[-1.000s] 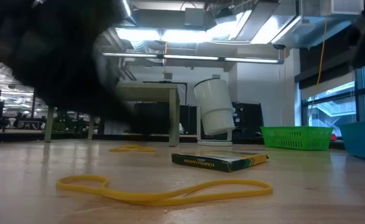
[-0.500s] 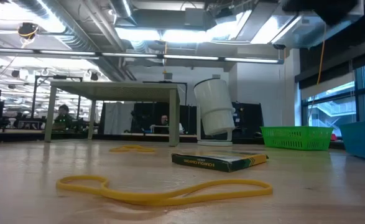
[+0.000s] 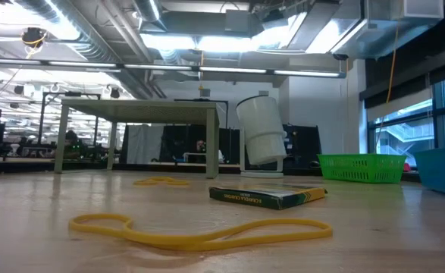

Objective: Pick & Place Office Desk Supplies
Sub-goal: Put the black rubber band into the green bin

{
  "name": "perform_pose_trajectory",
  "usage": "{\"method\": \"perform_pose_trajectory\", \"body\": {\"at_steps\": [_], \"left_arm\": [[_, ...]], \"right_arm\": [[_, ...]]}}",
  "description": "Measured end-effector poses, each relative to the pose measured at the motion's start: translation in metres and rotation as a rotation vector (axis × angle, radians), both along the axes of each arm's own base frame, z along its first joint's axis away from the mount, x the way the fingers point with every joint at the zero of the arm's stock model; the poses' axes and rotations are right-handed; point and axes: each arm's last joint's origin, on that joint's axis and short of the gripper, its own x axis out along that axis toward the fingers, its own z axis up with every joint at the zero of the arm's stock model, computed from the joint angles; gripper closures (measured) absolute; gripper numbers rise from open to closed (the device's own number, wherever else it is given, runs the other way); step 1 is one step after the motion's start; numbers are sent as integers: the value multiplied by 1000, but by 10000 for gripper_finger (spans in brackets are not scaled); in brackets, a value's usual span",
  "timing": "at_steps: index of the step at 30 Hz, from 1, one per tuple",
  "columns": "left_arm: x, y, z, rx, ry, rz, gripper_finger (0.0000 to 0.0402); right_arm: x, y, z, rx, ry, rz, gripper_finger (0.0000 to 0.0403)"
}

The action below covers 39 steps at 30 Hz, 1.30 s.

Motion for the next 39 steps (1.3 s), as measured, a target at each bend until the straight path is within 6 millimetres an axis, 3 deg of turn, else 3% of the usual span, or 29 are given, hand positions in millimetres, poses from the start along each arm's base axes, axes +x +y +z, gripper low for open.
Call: {"method": "perform_pose_trajectory", "body": {"at_steps": [3,10,20,34,39], "left_arm": [[5,7,3,-27,2,20,394],[13,19,1,-78,55,27,394],[14,22,1,-62,50,84,393],[14,24,1,-61,44,158,393],[14,24,1,-61,44,158,393]], "right_arm": [[5,-5,3,12,-25,61,202],[15,-19,4,29,-29,19,202],[23,-32,4,133,-15,-33,209],[24,-33,4,186,-8,-47,350],[24,-33,4,203,-3,-49,364]]}}
